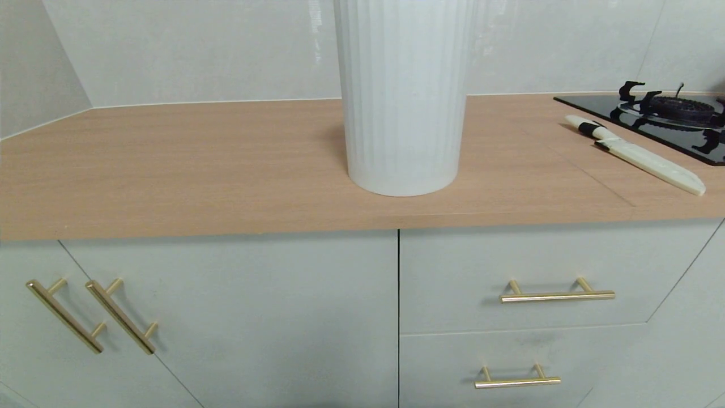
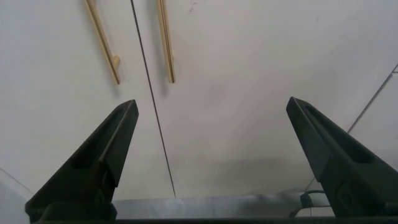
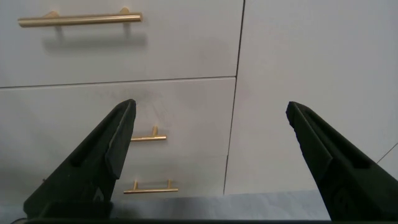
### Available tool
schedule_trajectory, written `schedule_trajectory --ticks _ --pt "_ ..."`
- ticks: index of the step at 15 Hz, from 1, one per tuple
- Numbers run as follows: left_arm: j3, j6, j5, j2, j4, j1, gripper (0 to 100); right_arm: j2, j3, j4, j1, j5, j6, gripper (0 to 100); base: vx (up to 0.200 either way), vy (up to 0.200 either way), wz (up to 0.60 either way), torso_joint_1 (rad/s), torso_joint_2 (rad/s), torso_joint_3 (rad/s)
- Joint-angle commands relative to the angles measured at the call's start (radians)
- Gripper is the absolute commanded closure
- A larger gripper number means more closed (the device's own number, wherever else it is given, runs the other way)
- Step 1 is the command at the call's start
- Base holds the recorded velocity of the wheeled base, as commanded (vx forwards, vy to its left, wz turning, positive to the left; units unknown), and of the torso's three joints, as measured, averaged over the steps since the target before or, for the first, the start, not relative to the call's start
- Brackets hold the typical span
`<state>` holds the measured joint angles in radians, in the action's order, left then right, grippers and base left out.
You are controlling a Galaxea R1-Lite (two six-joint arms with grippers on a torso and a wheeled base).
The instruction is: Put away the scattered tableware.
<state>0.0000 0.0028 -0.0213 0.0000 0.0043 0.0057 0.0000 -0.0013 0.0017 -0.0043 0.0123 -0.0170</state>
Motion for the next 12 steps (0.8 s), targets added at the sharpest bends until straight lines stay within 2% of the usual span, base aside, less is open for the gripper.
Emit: schedule_trajectory --ticks 1,2,5,12 --pt "0.0 0.0 0.0 0.0 0.0 0.0 0 0.002 0.0 0.0 0.0 0.0 0.0 0 0.0 0.0 0.0 0.0 0.0 0.0" --pt "0.0 0.0 0.0 0.0 0.0 0.0 0 0.002 0.0 0.0 0.001 0.0 0.0 0 0.0 0.0 0.0 0.0 0.0 0.0" --pt "0.0 0.0 0.0 0.002 0.0 0.0 0 0.002 0.0 0.0 0.0 0.0 0.0 0 0.0 -0.2 0.0 -0.001 0.0 0.001" --pt "0.0 0.0 0.0 0.0 0.0 0.0 0 0.002 0.0 0.0 0.0 0.0 0.0 0 0.0 0.0 0.0 0.0 0.0 0.0"
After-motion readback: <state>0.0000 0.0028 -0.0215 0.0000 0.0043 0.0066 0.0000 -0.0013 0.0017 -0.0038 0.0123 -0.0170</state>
